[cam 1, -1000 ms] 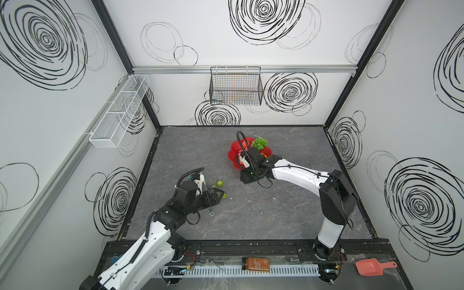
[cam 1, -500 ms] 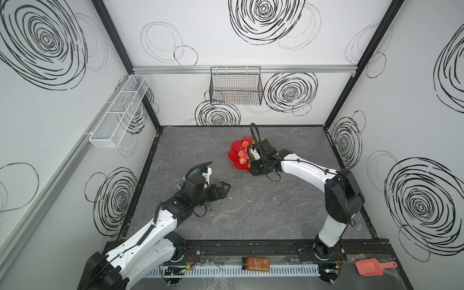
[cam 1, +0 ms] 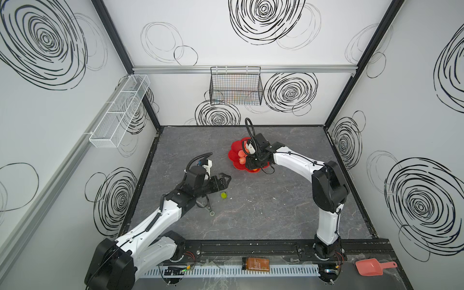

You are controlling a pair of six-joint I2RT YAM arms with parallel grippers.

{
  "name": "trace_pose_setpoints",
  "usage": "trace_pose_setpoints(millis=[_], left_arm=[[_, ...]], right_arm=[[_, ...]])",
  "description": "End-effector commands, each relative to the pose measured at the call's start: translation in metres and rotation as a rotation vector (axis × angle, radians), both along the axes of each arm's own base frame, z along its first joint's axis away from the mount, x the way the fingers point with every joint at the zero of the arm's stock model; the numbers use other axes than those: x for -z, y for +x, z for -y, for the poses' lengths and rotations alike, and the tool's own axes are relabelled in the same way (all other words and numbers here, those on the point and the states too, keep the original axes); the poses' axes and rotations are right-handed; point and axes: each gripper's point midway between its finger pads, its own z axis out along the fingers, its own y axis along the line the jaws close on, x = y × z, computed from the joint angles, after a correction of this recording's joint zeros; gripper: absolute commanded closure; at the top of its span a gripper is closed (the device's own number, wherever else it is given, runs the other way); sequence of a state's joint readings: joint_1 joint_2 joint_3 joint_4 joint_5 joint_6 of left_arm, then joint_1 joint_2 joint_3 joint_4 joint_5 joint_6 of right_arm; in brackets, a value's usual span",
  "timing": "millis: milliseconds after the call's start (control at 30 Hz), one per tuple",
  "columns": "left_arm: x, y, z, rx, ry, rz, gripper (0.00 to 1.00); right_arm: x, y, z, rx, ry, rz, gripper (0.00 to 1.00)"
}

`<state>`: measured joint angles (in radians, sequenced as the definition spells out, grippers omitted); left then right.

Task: Arrange fruit in a fruit bowl
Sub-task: Place the fruit in the fruit bowl.

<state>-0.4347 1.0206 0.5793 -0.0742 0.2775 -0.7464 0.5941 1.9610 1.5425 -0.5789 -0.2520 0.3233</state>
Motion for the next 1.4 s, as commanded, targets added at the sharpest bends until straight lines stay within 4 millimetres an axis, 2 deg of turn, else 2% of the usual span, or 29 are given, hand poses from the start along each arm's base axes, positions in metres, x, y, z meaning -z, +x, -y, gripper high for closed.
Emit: trace_pose_setpoints(millis=[0,300,700,867,1100,1367], left_arm=[[-0.028,0.014,0.005,0.020,-0.031,0.091,0.04],[-0.030,0.018,0.003,0.018,-0.028,0.096,0.04],[-0.028,0.017,0.001,0.018,-0.028,0.091,0.04],[-0.030,0.016,-0.001,0.014,-0.024,0.094,0.04],[-0.042,0.011,-0.007,0.003,-0.011,0.110,0.04],[-0.043,-0.010,-0.024,-0.028,0.028,0.088,0.04]], right_arm=[[0.004,0.009,-0.001,-0.014,-0.027,-0.006,0.63],[0.027,0.025,-0.004,-0.011,-0.080,-0.025,0.62],[0.036,0.030,-0.007,-0.014,-0.085,-0.039,0.55],[0.026,0.032,-0.008,-0.013,-0.079,-0.022,0.55],[-0.006,0.032,-0.009,-0.007,-0.047,0.024,0.55],[-0.030,0.007,-0.010,-0.013,-0.023,0.058,0.55]])
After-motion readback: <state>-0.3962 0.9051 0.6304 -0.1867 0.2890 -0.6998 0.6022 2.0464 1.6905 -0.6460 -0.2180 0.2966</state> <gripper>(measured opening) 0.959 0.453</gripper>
